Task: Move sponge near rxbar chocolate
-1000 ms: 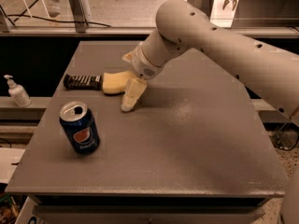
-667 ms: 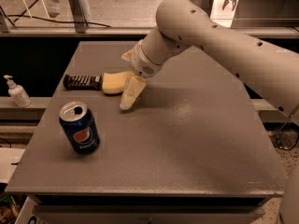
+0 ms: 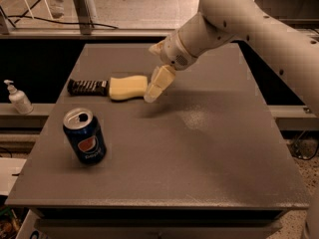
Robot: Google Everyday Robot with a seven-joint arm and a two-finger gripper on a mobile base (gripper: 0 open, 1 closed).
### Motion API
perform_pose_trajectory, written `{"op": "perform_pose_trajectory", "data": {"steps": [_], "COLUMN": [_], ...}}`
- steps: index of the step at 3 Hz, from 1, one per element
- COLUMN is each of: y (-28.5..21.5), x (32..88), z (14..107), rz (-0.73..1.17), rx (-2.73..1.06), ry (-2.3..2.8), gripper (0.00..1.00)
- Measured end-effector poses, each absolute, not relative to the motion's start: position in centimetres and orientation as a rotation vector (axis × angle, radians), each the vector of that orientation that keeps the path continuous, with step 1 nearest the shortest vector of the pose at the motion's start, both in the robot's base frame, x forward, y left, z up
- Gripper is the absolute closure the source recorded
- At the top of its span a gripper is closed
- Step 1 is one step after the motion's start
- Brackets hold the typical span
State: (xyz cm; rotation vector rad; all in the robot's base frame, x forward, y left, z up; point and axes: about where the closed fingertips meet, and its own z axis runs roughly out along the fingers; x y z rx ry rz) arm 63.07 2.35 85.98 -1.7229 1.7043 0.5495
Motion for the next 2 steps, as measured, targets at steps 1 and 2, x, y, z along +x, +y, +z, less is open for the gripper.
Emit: {"op": "perform_pose_trajectory", "data": {"steps": [1,2], "y": [-1.58,-2.03], "x": [63.23,63.23], "z": [87.98,88.32], "rz": [0.592,0.596], "rx": [-1.619,-1.605], "ry": [1.721,1.720], "gripper": [0.00,0.00]}}
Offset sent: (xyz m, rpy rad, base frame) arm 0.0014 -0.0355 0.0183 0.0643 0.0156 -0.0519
